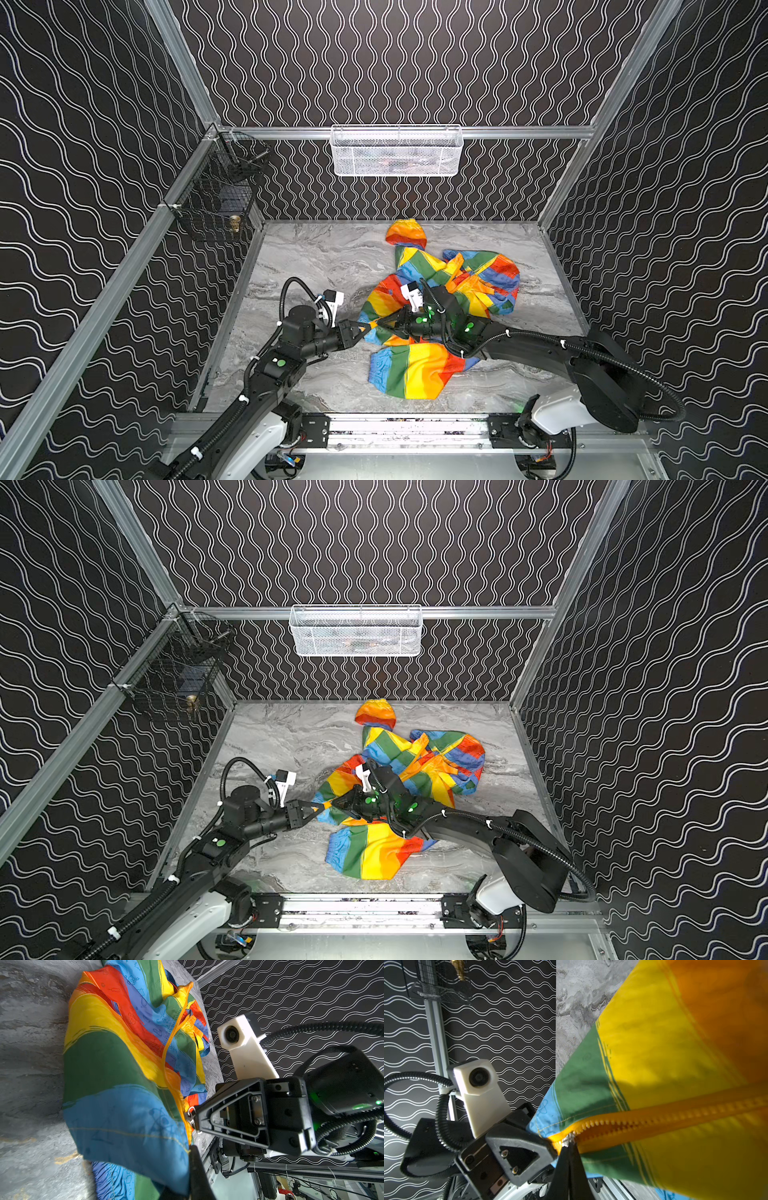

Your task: Zip up the jacket

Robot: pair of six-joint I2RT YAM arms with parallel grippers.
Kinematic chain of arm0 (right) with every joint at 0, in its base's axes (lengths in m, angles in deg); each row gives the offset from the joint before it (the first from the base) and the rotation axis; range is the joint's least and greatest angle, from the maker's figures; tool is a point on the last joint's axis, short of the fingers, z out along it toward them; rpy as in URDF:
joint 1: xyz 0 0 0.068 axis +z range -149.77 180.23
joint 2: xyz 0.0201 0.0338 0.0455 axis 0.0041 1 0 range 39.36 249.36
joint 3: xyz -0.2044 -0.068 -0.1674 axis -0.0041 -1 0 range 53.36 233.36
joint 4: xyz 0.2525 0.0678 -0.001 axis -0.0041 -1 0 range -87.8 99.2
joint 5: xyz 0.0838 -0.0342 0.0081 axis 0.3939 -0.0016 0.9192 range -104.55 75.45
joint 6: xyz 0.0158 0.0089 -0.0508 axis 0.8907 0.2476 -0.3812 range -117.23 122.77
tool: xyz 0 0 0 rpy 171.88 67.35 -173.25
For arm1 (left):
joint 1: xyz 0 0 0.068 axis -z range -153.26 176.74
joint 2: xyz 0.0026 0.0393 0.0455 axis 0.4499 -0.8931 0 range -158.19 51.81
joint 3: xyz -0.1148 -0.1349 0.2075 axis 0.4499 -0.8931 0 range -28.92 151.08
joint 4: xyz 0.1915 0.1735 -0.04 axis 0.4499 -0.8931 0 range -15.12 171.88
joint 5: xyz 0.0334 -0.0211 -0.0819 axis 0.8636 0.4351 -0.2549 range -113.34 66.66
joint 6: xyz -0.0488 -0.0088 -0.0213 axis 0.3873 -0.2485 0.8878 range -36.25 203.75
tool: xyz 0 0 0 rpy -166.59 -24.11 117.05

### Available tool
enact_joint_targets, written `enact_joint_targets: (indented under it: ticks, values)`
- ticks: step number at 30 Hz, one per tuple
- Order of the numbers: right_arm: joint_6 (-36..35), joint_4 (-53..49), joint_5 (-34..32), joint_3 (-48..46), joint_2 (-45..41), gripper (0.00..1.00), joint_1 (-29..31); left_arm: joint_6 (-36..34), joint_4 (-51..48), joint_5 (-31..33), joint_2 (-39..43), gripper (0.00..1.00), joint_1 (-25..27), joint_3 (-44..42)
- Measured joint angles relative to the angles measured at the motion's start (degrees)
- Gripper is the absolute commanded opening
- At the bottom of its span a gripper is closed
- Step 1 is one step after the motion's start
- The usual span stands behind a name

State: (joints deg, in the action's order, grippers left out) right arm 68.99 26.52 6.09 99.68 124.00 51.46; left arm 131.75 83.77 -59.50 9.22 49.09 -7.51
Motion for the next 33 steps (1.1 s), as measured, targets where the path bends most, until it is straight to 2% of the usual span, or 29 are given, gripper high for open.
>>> enact_joint_targets:
  ticks: [33]
  values:
    - [-11.69,-15.26,-4.09,4.42,0.13,0.0,-5.01,-0.59,-4.7,2.56,1.14,0.0,0.0,0.74]
